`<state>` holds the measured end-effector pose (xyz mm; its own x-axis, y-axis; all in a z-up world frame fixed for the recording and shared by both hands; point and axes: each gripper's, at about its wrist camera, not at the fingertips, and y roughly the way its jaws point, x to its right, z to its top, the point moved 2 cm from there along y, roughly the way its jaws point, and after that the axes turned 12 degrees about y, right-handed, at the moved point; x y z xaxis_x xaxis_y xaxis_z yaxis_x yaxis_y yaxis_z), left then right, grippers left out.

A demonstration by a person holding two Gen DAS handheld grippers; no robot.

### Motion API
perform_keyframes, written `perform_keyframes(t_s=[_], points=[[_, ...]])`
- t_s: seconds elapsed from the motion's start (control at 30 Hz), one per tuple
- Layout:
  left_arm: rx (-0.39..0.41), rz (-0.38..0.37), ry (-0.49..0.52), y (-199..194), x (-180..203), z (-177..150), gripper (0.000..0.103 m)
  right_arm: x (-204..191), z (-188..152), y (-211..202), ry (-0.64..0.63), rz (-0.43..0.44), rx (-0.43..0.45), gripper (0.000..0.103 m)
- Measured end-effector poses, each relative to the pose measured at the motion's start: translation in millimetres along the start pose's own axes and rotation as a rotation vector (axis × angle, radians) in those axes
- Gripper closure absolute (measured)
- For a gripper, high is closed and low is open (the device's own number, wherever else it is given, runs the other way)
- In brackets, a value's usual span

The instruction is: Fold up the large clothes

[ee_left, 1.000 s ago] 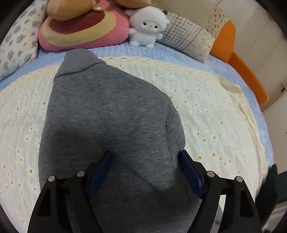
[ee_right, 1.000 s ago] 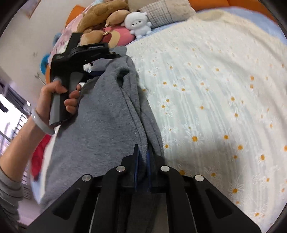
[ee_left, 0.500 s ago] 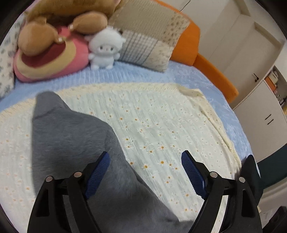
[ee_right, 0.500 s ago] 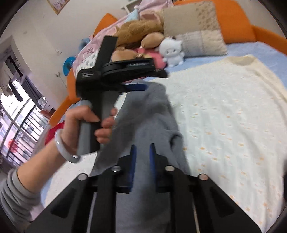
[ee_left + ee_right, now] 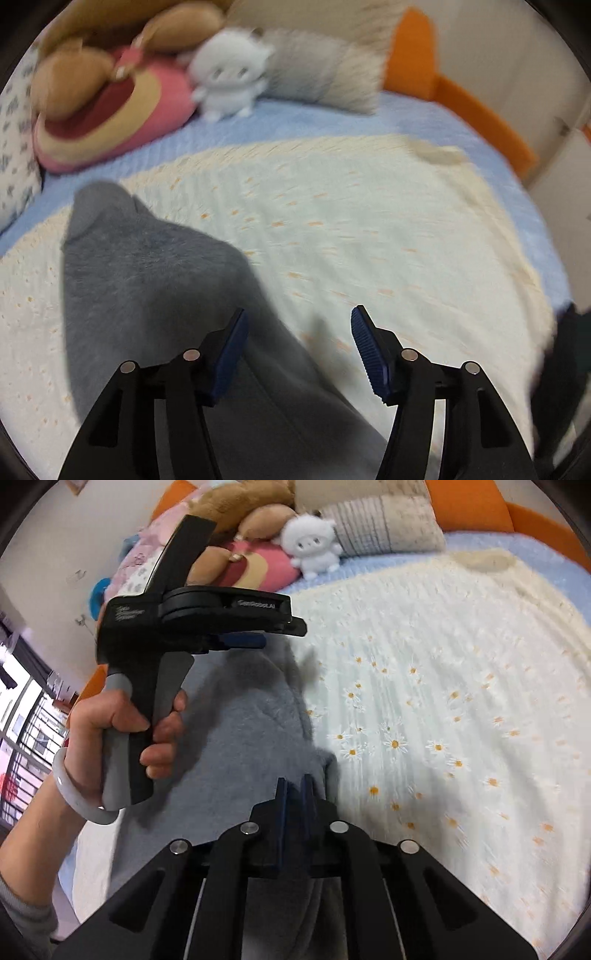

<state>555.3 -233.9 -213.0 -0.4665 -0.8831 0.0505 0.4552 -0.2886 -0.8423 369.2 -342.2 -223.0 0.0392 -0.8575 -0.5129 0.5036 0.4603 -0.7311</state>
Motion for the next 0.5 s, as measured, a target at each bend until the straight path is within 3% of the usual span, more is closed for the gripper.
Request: perform_keyframes(t_s=[0.03, 0.07, 0.13, 0.2, 0.3, 0.4, 0.47, 0.5], points=[[0.041, -0.024, 0.017, -23.9, 9.4, -5.5, 0.035, -5.1, -6.1, -18.9, -0.017, 0.019, 0.017, 0.092], [0.077, -0.053, 0.033, -47.1, 18.7, -12.8, 0.025, -9.5, -17.0, -40.1, -0.031, 0.045, 0.033, 0.092], [0.144, -0.137, 0.048, -100.6, 41.3, -46.6, 0.012, -19.1, -40.9, -71.1, -0.058, 0.066, 0.053, 0.088], [0.125, -0.23, 0.036, -125.7, 55.6, -87.0, 0.01, -27.0, -70.1, -91.0, -0.089, 0.07, 0.046, 0.082], [0.081, -0.358, -0.036, -141.6, 66.2, -153.0, 0.01, -35.7, -109.9, -99.1, -0.104, 0.101, 0.006, 0.081], [0.057, -0.366, -0.051, -151.1, 78.3, -213.5, 0.01, -30.2, -136.7, -88.4, -0.08, 0.101, -0.064, 0.081], [0.024, -0.338, -0.025, -152.6, 91.1, -246.7, 0.01, -20.3, -154.7, -79.5, -0.087, 0.02, -0.095, 0.082], [0.015, -0.359, -0.021, -152.5, 96.9, -256.5, 0.01, -16.1, -162.8, -79.0, -0.087, -0.018, -0.105, 0.083]])
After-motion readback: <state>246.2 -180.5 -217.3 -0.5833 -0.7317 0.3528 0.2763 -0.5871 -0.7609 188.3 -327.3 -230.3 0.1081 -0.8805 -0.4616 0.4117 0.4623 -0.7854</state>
